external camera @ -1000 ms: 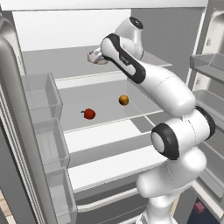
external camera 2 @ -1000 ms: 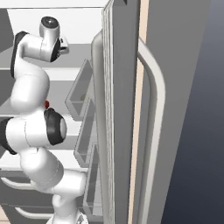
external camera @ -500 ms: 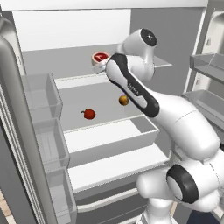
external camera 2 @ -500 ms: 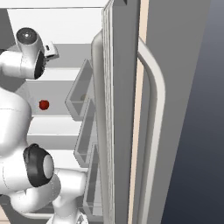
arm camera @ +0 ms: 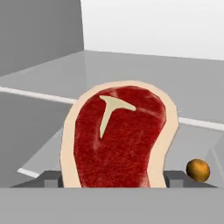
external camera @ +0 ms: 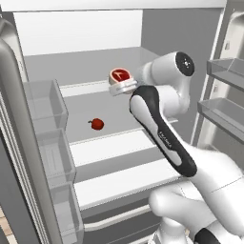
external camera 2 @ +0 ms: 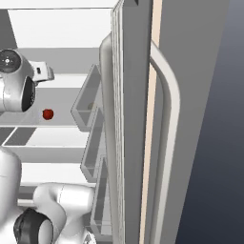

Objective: Open the fridge, remove the mango, bell pepper, and steak, and place them on any counter.

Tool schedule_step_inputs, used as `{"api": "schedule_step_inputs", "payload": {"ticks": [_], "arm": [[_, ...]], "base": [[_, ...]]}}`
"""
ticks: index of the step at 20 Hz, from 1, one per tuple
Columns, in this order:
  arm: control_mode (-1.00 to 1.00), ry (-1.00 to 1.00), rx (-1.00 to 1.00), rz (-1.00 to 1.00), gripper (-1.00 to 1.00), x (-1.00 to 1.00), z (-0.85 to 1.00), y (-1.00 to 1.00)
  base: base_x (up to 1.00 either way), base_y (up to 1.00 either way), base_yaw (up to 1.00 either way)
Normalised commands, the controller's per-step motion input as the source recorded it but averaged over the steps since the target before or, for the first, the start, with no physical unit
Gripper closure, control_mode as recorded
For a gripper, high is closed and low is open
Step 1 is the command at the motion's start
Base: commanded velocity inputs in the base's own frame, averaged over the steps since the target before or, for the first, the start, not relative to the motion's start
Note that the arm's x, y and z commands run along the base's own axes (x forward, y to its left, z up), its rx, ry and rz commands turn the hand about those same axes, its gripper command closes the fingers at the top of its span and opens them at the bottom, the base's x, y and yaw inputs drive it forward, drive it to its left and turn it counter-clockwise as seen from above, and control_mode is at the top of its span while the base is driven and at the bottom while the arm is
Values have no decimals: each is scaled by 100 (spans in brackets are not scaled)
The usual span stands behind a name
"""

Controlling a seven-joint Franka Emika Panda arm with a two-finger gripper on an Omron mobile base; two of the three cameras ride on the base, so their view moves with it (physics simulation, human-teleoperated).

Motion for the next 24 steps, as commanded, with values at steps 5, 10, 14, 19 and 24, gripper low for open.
{"api": "schedule_step_inputs", "payload": {"ticks": [5,10,14,19,24], "arm": [[-100,7,2,-8,100,-100,0,-14],[-100,15,0,-10,100,-89,0,-32],[-100,23,0,-10,100,-50,-14,-45],[100,3,0,-1,100,-8,-3,-6],[100,0,0,0,100,0,0,0]], "base": [[0,0,0],[0,0,0],[0,0,0],[-71,-20,-4],[-100,-9,-5]]}}
